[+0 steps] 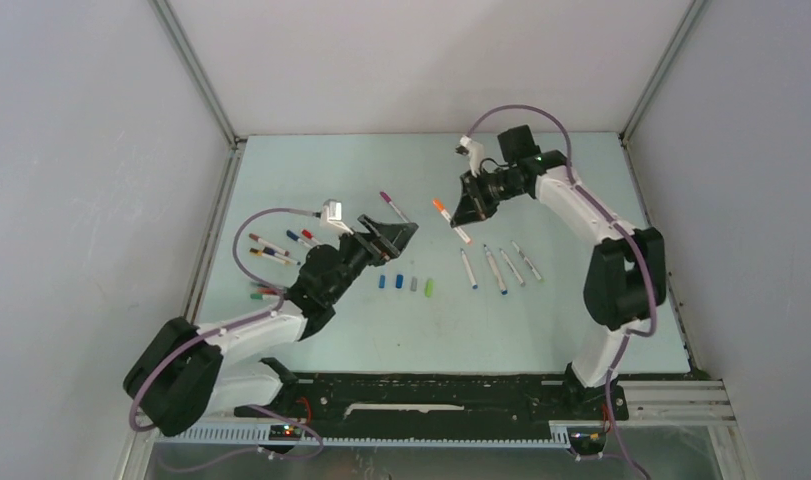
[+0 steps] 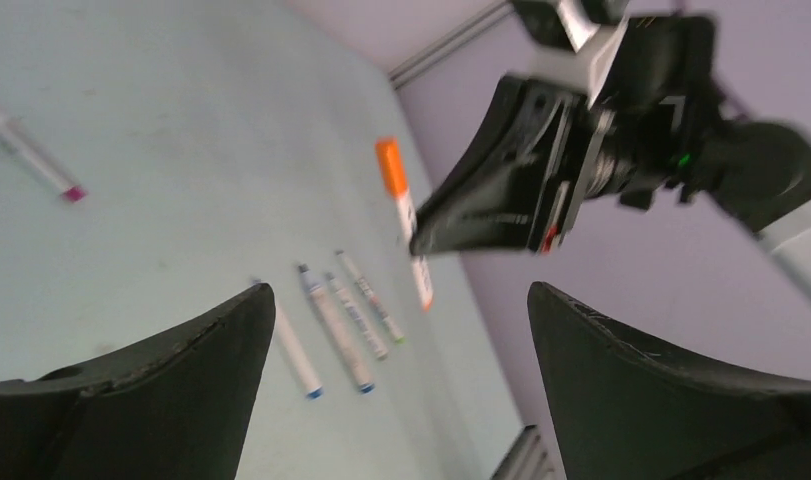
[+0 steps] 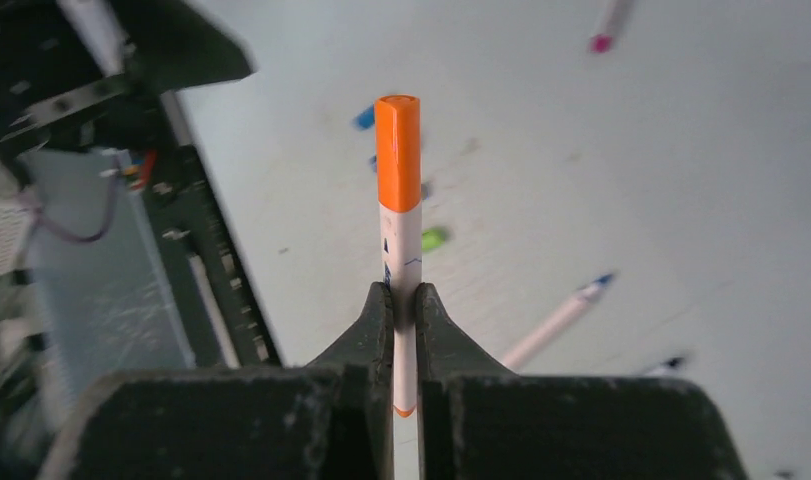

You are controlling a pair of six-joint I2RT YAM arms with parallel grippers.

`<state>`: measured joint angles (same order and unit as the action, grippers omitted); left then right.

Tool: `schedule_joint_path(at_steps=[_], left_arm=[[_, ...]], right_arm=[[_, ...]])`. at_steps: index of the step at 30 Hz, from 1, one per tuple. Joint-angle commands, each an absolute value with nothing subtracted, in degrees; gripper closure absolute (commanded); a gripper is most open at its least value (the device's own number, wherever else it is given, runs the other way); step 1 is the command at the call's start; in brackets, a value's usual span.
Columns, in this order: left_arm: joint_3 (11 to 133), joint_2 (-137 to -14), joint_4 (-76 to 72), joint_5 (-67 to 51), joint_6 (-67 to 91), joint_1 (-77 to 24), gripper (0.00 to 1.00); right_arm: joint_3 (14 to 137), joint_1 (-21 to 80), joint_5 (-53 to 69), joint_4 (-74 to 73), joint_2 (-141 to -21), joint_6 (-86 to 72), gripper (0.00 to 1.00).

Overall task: Open the pen caps
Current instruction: Pick up the pen from the center of the board, then open the pen cap from the pen.

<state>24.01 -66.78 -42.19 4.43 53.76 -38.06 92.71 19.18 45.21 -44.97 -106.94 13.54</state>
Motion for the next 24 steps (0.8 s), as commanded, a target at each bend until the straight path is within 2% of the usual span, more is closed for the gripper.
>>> schedule_joint_path(at_steps=[1,5,8,17,24], left_arm=[[23.31,-71.41,-62.61,-2.47,60.80,-37.49,0.02],[23.97,-78.27,-74.79,-4.58,66.22,-37.46,0.02],[25.75,-82.47,-77.45,-5.85,68.77,-37.60,0.05],[29.69,-85.52,-73.18,-5.44,68.60,-39.07,0.10],[32.24,-86.29,-69.40,-5.95,67.41,-39.63,0.22]], right_arm=[[81.29,16.81,63.51,-35.54,-98.36,7.35,1.00],[75.48,15.36,70.58,-32.11,-95.28,4.35,1.00],[75.11,14.86,73.98,-30.98,-95.75,2.86,1.00],[75.10,14.99,76.52,-30.54,-97.11,1.33,1.00],[75.07,16.43,76.65,-30.51,-97.69,1.14,1.00]])
